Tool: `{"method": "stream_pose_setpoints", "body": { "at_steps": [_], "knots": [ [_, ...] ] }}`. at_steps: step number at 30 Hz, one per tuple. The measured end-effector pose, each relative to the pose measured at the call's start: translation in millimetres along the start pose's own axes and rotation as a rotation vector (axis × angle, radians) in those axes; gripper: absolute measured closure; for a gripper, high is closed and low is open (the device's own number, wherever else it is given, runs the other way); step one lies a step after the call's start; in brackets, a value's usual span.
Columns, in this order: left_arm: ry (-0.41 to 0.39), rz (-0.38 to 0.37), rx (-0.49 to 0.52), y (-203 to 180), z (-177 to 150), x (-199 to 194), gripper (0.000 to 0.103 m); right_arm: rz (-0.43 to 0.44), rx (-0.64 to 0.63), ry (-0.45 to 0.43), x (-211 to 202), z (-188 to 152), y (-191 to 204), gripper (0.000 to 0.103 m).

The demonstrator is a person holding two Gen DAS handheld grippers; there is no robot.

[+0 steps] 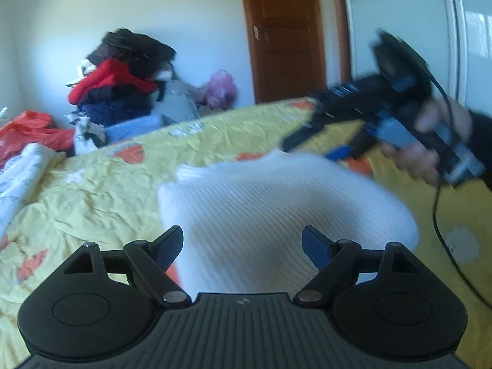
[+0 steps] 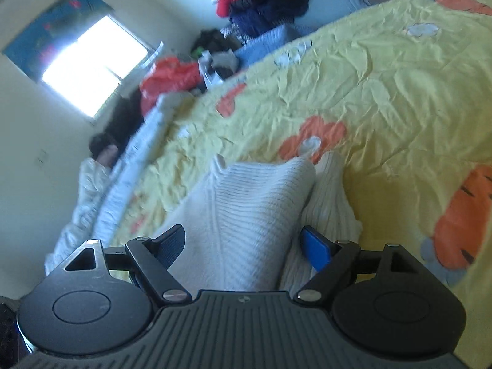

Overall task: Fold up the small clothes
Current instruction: 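Lower the folded cardigan onto the bedspread and open both tools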

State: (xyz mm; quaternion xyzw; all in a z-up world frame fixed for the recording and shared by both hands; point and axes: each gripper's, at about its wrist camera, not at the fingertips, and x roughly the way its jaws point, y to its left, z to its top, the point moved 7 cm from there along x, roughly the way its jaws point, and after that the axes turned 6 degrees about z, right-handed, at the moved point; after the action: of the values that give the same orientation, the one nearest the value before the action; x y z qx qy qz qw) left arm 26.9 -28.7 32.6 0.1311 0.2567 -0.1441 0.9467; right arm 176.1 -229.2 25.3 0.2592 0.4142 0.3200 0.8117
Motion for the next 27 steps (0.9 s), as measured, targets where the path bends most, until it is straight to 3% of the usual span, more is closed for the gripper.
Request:
{"method": "stream_pose_setpoints", "body": {
  "at_steps": [2, 6, 10, 11, 13, 14, 18, 21, 24, 26, 27],
  "knots": [
    [0.015, 0.007, 0.020, -4.7, -5.4, 8.6, 0.017, -0.039, -0.026, 0.003, 2.4, 2.1, 1.5, 0.025],
    [0.008, -0.004, 0.022, -7.2, -11.0, 12.0, 0.012, 0.014, 0.026, -0.002, -4.1, 7.7, -2.0, 0.026],
    [0.001, -0.008, 0.029, -10.4, -13.0, 12.5, 0.010, -0.006, 0.042, 0.004, 8.5, 13.8, -11.8, 0.030],
    [0.000, -0.010, 0.028, -10.6, -13.2, 13.1, 0.009, -0.006, 0.042, -0.008, 12.8, 15.6, -13.8, 0.038],
    [-0.002, -0.008, 0.026, -12.4, -13.7, 11.0, 0.008, -0.047, 0.029, 0.002, 23.7, 13.4, -19.4, 0.083],
    [-0.003, -0.008, 0.025, -12.7, -13.6, 10.8, 0.008, -0.056, -0.003, 0.023, 29.7, 8.9, -19.9, 0.083],
    [-0.004, -0.049, 0.014, -12.0, -10.7, 3.4, 0.009, -0.054, -0.127, -0.024, 6.6, 7.9, -4.2, 0.087],
    [-0.005, -0.077, 0.032, -15.5, -13.1, 5.7, 0.008, -0.054, -0.087, -0.057, -16.4, 9.7, -22.4, 0.088],
    [-0.002, -0.034, 0.081, -24.1, -22.5, 22.3, 0.002, -0.090, -0.058, -0.037, -4.9, -2.1, -43.7, 0.089],
    [0.003, -0.034, 0.048, -22.4, -21.1, 22.2, 0.001, -0.099, -0.035, -0.053, -5.5, 0.3, -40.2, 0.085],
    [0.003, -0.035, 0.040, -20.7, -19.3, 18.2, 0.002, -0.108, -0.039, -0.051, -5.2, -0.4, -37.5, 0.073]
  ]
}}
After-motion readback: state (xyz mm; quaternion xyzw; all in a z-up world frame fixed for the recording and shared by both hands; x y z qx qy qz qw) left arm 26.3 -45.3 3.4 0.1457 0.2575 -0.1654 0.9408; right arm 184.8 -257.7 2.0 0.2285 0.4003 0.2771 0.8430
